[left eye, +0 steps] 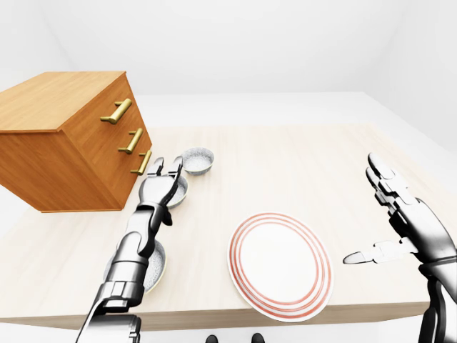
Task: Put the bowl in the middle on the plate.
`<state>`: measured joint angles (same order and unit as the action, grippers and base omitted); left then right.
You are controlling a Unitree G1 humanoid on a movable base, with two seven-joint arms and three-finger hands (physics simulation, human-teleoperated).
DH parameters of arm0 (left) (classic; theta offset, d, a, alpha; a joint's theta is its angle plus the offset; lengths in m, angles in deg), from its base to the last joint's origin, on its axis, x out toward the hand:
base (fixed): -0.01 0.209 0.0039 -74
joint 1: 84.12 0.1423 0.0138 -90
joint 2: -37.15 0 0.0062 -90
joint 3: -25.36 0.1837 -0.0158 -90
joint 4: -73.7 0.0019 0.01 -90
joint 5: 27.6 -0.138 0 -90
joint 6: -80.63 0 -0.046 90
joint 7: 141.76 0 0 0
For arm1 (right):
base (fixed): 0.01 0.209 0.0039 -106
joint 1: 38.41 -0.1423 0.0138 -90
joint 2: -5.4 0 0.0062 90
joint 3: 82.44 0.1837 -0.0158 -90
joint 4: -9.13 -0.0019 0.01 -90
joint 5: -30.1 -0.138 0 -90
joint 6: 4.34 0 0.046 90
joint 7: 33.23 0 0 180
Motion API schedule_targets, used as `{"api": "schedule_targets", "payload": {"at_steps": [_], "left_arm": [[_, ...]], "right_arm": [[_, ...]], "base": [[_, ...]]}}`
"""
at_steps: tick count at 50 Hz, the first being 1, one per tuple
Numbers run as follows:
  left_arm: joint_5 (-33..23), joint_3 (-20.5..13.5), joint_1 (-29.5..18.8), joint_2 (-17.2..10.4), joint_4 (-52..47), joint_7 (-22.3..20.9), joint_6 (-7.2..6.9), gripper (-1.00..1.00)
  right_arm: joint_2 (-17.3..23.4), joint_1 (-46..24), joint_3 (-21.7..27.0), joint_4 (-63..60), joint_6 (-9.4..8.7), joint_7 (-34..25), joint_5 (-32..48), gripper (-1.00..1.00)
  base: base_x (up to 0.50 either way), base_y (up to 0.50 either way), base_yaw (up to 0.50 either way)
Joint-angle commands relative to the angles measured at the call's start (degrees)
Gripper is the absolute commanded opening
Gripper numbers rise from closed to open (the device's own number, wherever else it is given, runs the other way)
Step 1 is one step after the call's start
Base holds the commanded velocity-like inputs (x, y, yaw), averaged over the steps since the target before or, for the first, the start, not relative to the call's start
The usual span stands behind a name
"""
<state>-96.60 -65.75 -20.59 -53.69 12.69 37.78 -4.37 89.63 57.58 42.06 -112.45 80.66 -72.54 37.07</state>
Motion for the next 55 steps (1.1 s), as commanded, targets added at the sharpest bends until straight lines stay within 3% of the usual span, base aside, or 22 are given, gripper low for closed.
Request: {"api": "schedule_targets", "payload": {"at_steps": [1, 29, 55], "left_arm": [[-0.58, 0.46, -2.08, -0.30, 3.07, 1.04, 0.00, 1.00], [-7.81, 1.89, -4.64, -1.32, 5.84, 0.94, 0.00, 1.00], [-8.59, 1.91, -5.07, -1.55, 9.41, 1.46, 0.00, 1.00]], "right_arm": [[0.13, -0.10, -0.03, -0.32, 0.00, -0.07, -0.05, 1.00], [-0.04, -0.06, -0.05, 0.21, 0.00, -0.14, 0.04, 1.00], [0.09, -0.10, 0.01, -0.62, 0.00, -0.23, 0.07, 1.00]], "base": [[0.00, 0.00, 0.00], [0.00, 0.00, 0.00], [0.00, 0.00, 0.00]]}}
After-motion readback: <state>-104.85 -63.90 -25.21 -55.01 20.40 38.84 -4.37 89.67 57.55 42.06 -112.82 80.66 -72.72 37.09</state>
